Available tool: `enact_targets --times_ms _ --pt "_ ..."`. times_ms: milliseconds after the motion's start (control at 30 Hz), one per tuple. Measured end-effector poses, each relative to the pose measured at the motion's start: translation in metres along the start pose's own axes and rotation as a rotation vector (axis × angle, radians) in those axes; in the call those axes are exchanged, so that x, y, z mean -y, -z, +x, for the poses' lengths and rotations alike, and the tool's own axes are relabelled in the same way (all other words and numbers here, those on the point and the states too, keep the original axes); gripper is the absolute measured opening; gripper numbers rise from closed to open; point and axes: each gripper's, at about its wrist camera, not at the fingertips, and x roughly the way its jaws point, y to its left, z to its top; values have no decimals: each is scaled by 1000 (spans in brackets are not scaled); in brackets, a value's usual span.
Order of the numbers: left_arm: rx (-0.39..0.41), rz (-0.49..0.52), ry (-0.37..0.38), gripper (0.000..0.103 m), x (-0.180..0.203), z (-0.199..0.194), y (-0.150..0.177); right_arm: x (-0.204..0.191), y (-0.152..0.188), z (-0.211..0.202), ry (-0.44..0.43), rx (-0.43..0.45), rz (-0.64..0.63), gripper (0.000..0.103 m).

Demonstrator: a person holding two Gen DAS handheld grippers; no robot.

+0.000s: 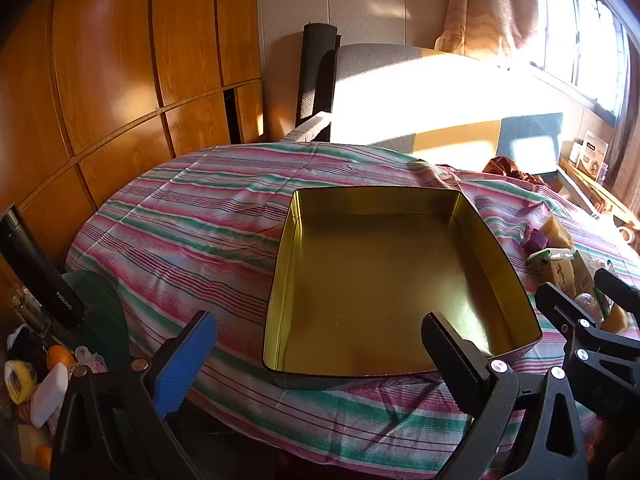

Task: Organize objects
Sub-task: 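Grasp the yellow sponge with the left gripper while the right gripper reaches toward the items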

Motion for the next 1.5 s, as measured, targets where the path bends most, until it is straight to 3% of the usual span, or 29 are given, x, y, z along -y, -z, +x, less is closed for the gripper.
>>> enact_targets --times_ms 200,433,667,900,1000,1100,1333,1500 --pt "-63 24 3 103 8 17 5 23 4 3 19 -16 37 100" --pt "-68 47 116 103 23 21 4 76 13 10 60 -68 134 100" --pt "-69 116 257 103 62 20 -12 169 13 0 169 -67 299 100" --pt "-114 223 411 103 128 22 -32 277 22 -14 259 -41 498 100" --pt "-160 259 453 103 161 30 -40 313 36 -18 242 -7 626 100" --pt "-213 282 489 103 194 41 -45 329 46 -26 167 50 746 100" --pt "-348 279 489 103 263 87 -43 327 46 -28 98 91 771 100" --pt "-350 309 425 101 306 114 -39 331 49 -26 55 101 797 100"
